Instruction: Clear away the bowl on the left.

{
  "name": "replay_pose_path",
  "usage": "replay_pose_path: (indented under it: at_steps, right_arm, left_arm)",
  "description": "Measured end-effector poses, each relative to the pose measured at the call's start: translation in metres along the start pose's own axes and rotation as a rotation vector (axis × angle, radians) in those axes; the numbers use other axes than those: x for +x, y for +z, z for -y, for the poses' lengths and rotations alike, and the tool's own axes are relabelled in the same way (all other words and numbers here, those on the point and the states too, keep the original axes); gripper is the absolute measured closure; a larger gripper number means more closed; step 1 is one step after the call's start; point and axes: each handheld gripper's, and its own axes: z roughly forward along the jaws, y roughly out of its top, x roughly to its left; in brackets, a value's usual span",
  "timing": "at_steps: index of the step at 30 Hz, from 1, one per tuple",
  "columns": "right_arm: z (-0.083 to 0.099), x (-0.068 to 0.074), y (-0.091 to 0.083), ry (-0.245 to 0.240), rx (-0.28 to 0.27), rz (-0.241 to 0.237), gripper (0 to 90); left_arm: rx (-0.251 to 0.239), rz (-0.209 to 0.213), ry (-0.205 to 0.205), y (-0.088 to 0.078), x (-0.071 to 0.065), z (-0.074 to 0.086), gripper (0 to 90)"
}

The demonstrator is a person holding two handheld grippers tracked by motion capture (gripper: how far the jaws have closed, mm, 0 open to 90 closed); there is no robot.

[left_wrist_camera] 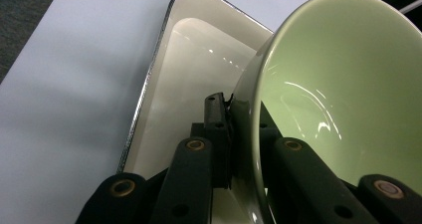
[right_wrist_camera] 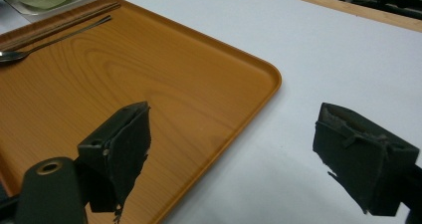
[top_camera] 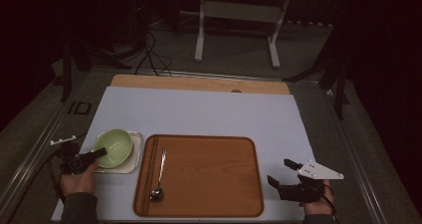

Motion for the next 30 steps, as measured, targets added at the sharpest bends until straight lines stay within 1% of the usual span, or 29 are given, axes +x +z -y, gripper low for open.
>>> replay_pose_path:
  at_steps: [5, 7, 8, 13, 17, 21, 24, 25, 26, 30]
  right_arm:
    - [0.0, 0.0, -0.001, 0.0, 0.0, 0.001, 14.6]
    - [0.0, 0.0, -0.001, -0.001, 0.0, 0.001, 14.5]
    - [0.0, 0.0, -0.001, -0.001, -0.001, 0.001, 14.6]
    - [-0.001, 0.0, -0.001, -0.001, 0.0, 0.002, 14.6]
    - [-0.001, 0.0, 0.0, -0.004, 0.001, 0.002, 14.6]
    - [-0.001, 0.0, -0.001, -0.004, -0.003, 0.003, 14.6]
    - [-0.001, 0.0, -0.001, -0.004, -0.003, 0.003, 14.5]
    - [-0.001, 0.0, -0.001, -0.004, -0.003, 0.003, 14.5]
    - [-0.001, 0.001, -0.001, -0.004, -0.004, 0.003, 14.5]
    - [-0.002, 0.001, -0.001, -0.005, -0.004, 0.003, 14.6]
  left_arm:
    - [-0.016, 0.026, -0.007, -0.002, -0.001, 0.0, 84.6]
    - [-0.018, 0.03, -0.008, -0.003, -0.001, 0.0, 84.6]
    - [-0.022, 0.039, -0.005, -0.004, -0.002, 0.0, 84.6]
    - [-0.029, 0.052, 0.007, -0.007, -0.007, 0.0, 84.6]
    - [-0.036, 0.062, 0.047, -0.01, -0.018, 0.0, 84.5]
    - [-0.051, 0.087, 0.086, -0.014, -0.029, 0.001, 84.5]
    - [-0.049, 0.099, 0.113, -0.014, -0.038, 0.004, 84.5]
    - [-0.049, 0.099, 0.113, -0.014, -0.038, 0.004, 84.5]
    - [-0.045, 0.106, 0.122, -0.014, -0.043, 0.005, 84.5]
    - [-0.034, 0.124, 0.144, -0.012, -0.052, 0.008, 84.4]
